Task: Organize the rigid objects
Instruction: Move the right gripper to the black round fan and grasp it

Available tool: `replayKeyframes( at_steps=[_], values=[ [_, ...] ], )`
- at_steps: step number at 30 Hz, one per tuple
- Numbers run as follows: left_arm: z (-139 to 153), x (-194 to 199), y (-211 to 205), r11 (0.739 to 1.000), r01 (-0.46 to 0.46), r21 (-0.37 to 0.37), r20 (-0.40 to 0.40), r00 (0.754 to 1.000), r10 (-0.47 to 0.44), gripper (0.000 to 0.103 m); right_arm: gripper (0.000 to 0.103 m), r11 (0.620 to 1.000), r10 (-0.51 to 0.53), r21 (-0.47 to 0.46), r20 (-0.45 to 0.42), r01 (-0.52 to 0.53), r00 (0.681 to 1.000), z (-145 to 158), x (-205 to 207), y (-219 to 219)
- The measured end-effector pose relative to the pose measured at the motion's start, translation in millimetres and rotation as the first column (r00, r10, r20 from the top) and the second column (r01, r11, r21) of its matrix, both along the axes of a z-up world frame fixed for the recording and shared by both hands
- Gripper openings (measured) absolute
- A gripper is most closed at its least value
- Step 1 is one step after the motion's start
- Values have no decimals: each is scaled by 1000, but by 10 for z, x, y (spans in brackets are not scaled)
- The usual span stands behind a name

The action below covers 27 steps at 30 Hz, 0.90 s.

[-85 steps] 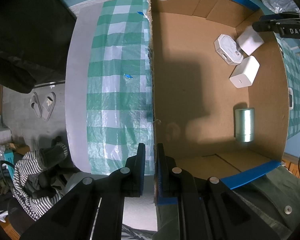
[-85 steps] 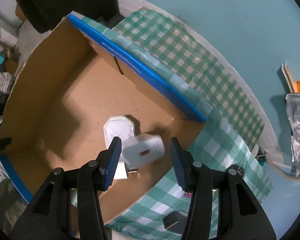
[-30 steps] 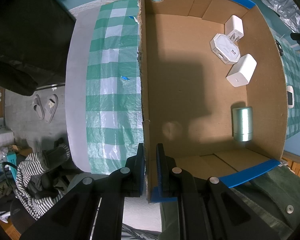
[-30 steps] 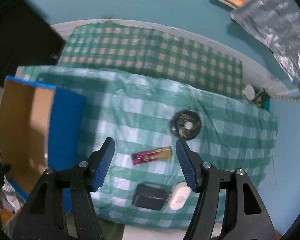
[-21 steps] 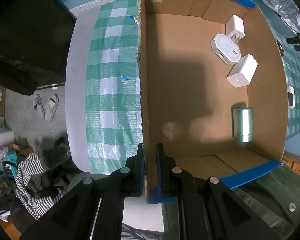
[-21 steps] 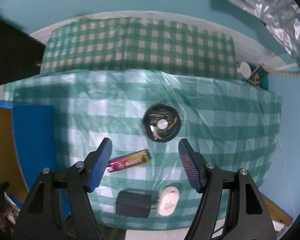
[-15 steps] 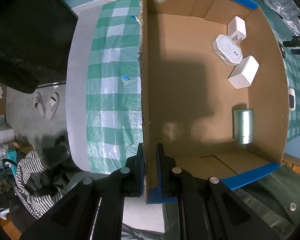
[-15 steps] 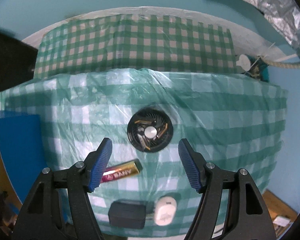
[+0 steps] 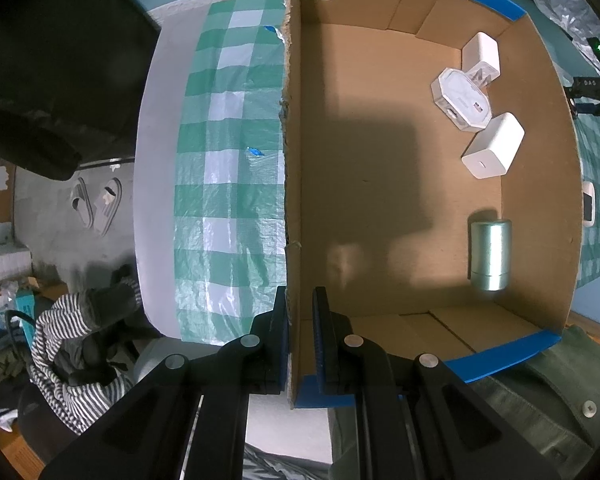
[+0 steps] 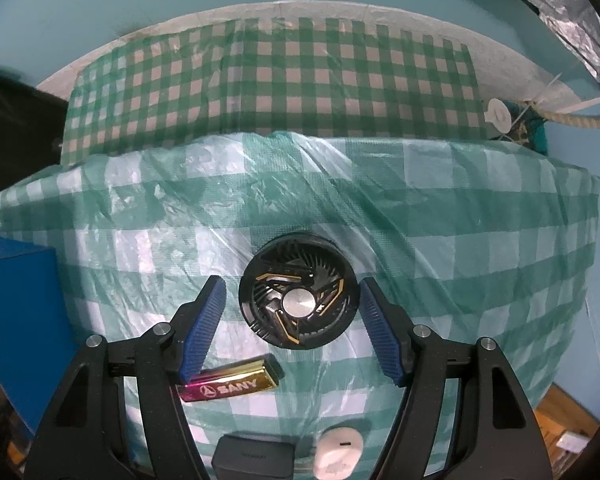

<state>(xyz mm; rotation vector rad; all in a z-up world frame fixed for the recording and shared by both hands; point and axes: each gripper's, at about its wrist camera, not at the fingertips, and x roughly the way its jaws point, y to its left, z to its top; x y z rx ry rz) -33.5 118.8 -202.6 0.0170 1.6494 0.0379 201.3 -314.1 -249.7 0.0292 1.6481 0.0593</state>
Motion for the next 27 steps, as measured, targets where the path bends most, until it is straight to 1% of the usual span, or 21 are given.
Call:
replayKeyframes(
  at_steps=[2,4,13,19,27],
  values=[
    [2,6,-2,1000,0,1,-1,1000,0,11,68,1000,3,-8,-11,-3,1000,-45,-7,6],
    [3,2,-4,1000,0,1,-1,1000,0,11,62,1000,8,-25,-15,-8,1000,-78,-12,13],
    [1,10,-5,1000,-1,-4,-4,1000,1,11,61,999,19,-26,-17,-20,1000,-102,-53,12],
    [8,6,-8,1000,6,-7,-2,1000,-6,11,61,998,56,-24,-2,-56,998,-1,-149,114],
    [20,1,-16,1000,15,-11,1,1000,-15,10,61,995,101,5,20,-101,995,280,-316,316]
  ],
)
